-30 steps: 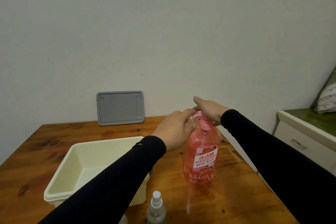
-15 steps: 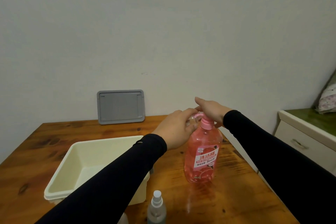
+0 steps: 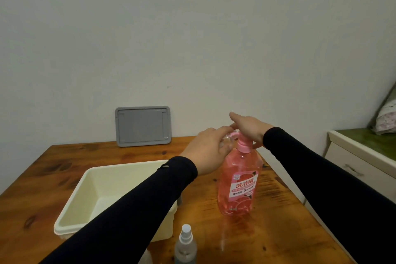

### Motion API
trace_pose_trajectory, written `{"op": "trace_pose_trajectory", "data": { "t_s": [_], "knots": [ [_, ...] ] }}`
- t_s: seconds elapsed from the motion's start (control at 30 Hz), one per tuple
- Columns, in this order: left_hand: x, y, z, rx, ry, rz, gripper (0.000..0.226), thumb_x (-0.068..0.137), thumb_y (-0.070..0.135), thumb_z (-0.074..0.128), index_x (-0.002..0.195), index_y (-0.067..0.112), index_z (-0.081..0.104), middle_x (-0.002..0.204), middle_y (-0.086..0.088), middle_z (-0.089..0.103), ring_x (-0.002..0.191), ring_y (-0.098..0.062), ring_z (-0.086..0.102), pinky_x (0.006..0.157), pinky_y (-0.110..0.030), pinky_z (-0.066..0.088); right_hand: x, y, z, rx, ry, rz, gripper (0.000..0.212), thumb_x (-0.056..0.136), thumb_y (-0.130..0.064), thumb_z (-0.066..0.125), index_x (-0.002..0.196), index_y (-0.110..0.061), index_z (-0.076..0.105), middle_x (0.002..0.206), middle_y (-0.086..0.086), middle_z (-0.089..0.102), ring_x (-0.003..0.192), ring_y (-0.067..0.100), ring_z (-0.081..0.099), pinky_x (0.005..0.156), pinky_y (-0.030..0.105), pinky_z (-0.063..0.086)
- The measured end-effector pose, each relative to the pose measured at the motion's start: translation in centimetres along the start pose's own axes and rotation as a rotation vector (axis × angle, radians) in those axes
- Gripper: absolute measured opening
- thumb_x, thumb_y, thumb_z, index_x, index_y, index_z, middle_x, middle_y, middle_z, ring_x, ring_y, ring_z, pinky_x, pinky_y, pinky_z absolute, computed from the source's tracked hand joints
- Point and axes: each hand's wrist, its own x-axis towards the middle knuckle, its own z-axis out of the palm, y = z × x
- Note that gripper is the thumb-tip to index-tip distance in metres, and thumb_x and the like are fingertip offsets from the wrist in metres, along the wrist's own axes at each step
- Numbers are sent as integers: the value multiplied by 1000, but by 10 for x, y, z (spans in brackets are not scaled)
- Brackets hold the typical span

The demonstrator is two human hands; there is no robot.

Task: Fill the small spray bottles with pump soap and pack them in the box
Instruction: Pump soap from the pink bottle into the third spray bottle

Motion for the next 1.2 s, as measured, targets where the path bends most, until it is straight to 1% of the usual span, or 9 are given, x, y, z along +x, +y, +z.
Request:
{"op": "trace_pose_trajectory", "data": {
  "t_s": [0.17, 0.37, 0.43, 0.53, 0.7, 0.87, 0.97, 1.1, 1.2],
  "knots": [
    [-1, -1, 4, 16, -27, -23, 44, 96, 37, 46, 139, 35, 36, 115, -1, 57, 97, -13, 53, 77, -24, 38, 0, 4, 5, -18, -17, 52, 65, 95, -58, 20, 132, -14, 50, 133, 12, 52, 100, 24, 49, 84, 40, 37],
    [5, 6, -9, -20, 0, -5, 45, 95, 36, 48, 139, 32, 38, 112, -2, 59, 97, -15, 54, 74, -23, 37, -5, -13, -10, 3, -27, 38, 65, 94, -60, 20, 132, -16, 49, 129, 13, 55, 114, 31, 50, 97, 48, 37],
    [5, 6, -9, -16, 5, -10, 45, 95, 37, 48, 139, 32, 37, 112, -2, 58, 97, -15, 54, 75, -23, 37, -4, -13, -10, 0, -27, 43, 66, 94, -60, 20, 133, -16, 49, 124, 12, 56, 110, 30, 51, 94, 47, 38],
    [1, 3, -3, -20, 4, -14, 46, 95, 37, 48, 140, 34, 36, 117, -2, 58, 103, -15, 54, 79, -24, 37, -3, -5, -3, 0, -3, 24, 64, 94, -60, 21, 129, -16, 52, 129, 11, 55, 105, 26, 51, 91, 44, 41],
    [-3, -1, 3, -14, -31, -27, 45, 95, 37, 49, 139, 34, 38, 117, -2, 58, 101, -15, 54, 79, -24, 39, 0, 5, 6, -3, -14, 44, 63, 95, -58, 21, 126, -14, 54, 126, 13, 57, 83, 18, 54, 73, 36, 37],
    [4, 5, -7, -34, -17, -21, 45, 95, 36, 50, 138, 34, 38, 115, -1, 58, 99, -14, 54, 79, -25, 41, -2, -6, -6, 31, -16, 25, 65, 94, -60, 22, 130, -14, 51, 127, 11, 56, 110, 29, 52, 93, 46, 40],
    [8, 6, -10, -17, -12, -12, 44, 95, 36, 50, 138, 33, 39, 112, -2, 58, 98, -16, 54, 78, -27, 41, -1, -10, -11, 31, -24, 37, 67, 93, -61, 21, 131, -15, 51, 124, 12, 57, 114, 32, 51, 100, 51, 36],
    [3, 0, -1, -34, -3, -19, 46, 95, 37, 50, 139, 35, 37, 116, -1, 59, 101, -14, 54, 76, -22, 37, 2, -1, -2, 32, 6, 30, 65, 93, -60, 21, 128, -16, 54, 129, 11, 54, 103, 26, 51, 87, 45, 41],
    [-1, -4, 5, -33, -16, -30, 45, 95, 38, 49, 139, 35, 37, 118, 0, 59, 102, -14, 55, 77, -22, 38, 4, 6, 4, 26, -10, 33, 64, 95, -58, 21, 130, -13, 52, 134, 12, 52, 96, 24, 48, 79, 40, 36]
  ]
}}
